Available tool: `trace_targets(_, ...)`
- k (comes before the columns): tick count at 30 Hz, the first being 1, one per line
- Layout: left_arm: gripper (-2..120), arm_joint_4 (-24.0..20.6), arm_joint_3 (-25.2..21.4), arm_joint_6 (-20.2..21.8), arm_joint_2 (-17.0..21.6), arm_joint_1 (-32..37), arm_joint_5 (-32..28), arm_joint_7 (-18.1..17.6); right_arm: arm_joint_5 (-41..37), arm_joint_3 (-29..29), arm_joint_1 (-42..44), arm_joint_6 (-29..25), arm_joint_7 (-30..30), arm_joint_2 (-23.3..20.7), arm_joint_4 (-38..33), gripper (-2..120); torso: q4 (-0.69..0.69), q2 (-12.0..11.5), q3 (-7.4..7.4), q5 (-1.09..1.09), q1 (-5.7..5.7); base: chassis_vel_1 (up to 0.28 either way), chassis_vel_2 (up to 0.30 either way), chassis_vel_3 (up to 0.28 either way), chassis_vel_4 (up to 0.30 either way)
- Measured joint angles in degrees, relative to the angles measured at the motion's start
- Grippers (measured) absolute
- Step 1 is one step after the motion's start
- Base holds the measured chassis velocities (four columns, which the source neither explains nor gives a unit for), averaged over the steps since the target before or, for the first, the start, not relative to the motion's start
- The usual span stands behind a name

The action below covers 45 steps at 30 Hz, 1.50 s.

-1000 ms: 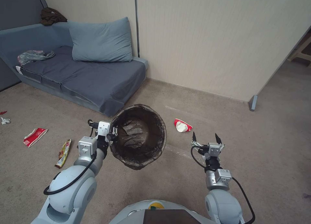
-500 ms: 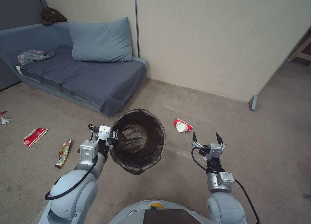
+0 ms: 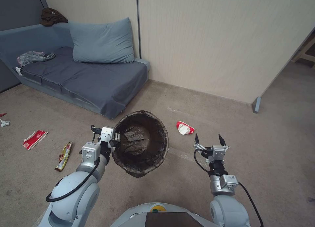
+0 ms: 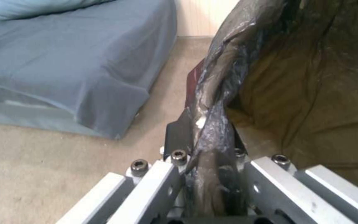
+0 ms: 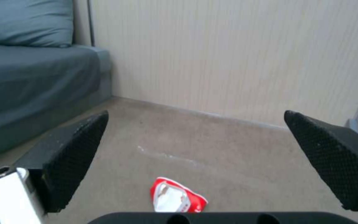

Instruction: Pick up the trash bin, then pick up the garbage from the floor and place it into the trash bin.

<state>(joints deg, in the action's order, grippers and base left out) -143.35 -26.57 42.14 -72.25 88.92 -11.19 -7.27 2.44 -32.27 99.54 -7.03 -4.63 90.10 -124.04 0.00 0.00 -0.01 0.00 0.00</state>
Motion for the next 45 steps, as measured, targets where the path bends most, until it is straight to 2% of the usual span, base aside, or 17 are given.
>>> trace_targets(9,0,0.04,-0.07,-0.01,-0.02,-0.04,-0.04,0.03,-0.24,0.03,-0.36,0.00,0.05,-0.28,0.11,100,0.02,0.00,0.01,0.00,0.00,-0.175,0.170,0.166,-0.175)
trace_targets(15,0,0.08,-0.08,-0.01,-0.12,0.00,0.04,0.13,-0.23,0.02,-0.44,-0.04,0.10,-0.32,0.30,100,-0.02,0.00,0.02,-0.03,0.01,-0.241,0.240,0.237,-0.233)
trace_targets(16,0,0.07,-0.08,-0.01,-0.14,-0.04,0.05,0.12,-0.24,0.04,-0.48,-0.04,0.10,-0.31,0.39,100,0.00,0.00,0.01,0.03,0.01,-0.223,0.218,0.196,-0.226)
trace_targets(20,0,0.10,-0.16,-0.01,-0.05,-0.21,0.05,0.15,-0.22,-0.05,-0.45,0.01,0.09,-0.33,0.52,100,-0.02,0.00,0.01,-0.03,0.00,-0.199,0.200,0.208,-0.196)
trace_targets(25,0,0.09,-0.16,-0.01,-0.09,-0.22,0.05,0.20,-0.50,-0.06,-0.54,-0.37,0.19,-0.37,0.64,100,0.01,0.00,0.00,0.03,0.00,-0.213,0.215,0.217,-0.215)
trace_targets(26,0,0.11,-0.15,-0.01,-0.13,-0.22,0.08,0.21,-0.32,0.00,-0.62,-0.23,-0.06,-0.38,0.48,100,0.01,0.00,0.01,-0.03,0.01,-0.196,0.195,0.232,-0.205)
trace_targets(29,0,0.12,-0.18,-0.01,-0.10,-0.09,0.18,0.26,-1.39,0.36,-0.86,6.32,-3.23,-2.51,-1.22,100,-0.01,-0.01,0.03,-0.01,0.02,-0.123,0.162,0.141,-0.153)
trace_targets(30,0,0.12,-0.18,-0.01,-0.10,-0.09,0.18,0.26,-1.39,0.36,-0.86,6.32,-3.23,-2.51,-1.22,100,-0.01,-0.01,0.03,-0.01,0.02,-0.125,0.131,0.083,-0.106)
trace_targets(32,0,0.11,-0.30,-0.01,-0.07,-0.06,0.23,0.30,-4.34,0.64,-0.88,14.51,-4.64,-4.91,-3.68,100,-0.02,-0.01,0.02,0.01,0.02,-0.044,0.078,0.051,-0.041)
trace_targets(33,0,0.11,-0.44,-0.01,-0.09,-0.12,0.27,0.29,-7.43,0.72,-1.26,20.95,-5.22,-6.97,-5.38,100,-0.01,0.00,0.00,-0.01,0.01,0.000,0.000,0.000,0.000)
trace_targets(34,0,0.11,-0.44,-0.01,-0.09,-0.12,0.27,0.29,-7.43,0.72,-1.26,20.95,-5.22,-6.97,-5.38,100,-0.01,0.00,0.00,-0.01,0.01,0.000,0.000,0.000,0.000)
trace_targets(36,0,0.11,-0.48,-0.01,-0.15,-0.22,0.27,0.32,-11.49,0.76,-2.33,26.48,-6.08,-9.44,-6.38,100,0.00,0.00,0.00,0.00,0.00,0.027,-0.021,-0.017,0.030)
trace_targets(37,0,0.11,-0.47,-0.01,-0.32,-0.36,0.29,0.33,-16.15,0.58,-4.34,31.42,-6.65,-12.12,-6.57,100,0.01,0.00,0.00,0.00,0.00,0.018,-0.042,-0.052,0.024)
trace_targets(39,0,0.11,-0.48,-0.01,-0.38,-0.41,0.32,0.33,-18.27,0.47,-5.12,33.34,-6.79,-13.14,-6.57,100,-0.01,0.00,0.00,0.01,0.00,0.009,-0.021,-0.026,0.012)
trace_targets(41,0,0.11,-0.50,0.00,-0.52,-0.48,0.38,0.36,-27.51,0.46,-7.75,39.28,-8.11,-16.20,-6.07,100,0.00,0.00,0.00,0.00,0.00,0.000,0.000,0.000,0.000)
trace_targets(42,0,0.11,-0.50,0.00,-0.52,-0.48,0.38,0.36,-27.51,0.46,-7.75,39.28,-8.11,-16.20,-6.07,100,0.00,0.00,0.00,0.00,0.00,0.000,0.000,0.000,0.000)
trace_targets(45,0,0.11,-0.73,0.00,-0.59,-0.45,0.50,0.43,-35.13,1.47,-10.48,44.62,-10.34,-18.38,-4.46,100,0.01,0.00,0.01,0.00,0.00,0.000,0.000,0.000,0.000)
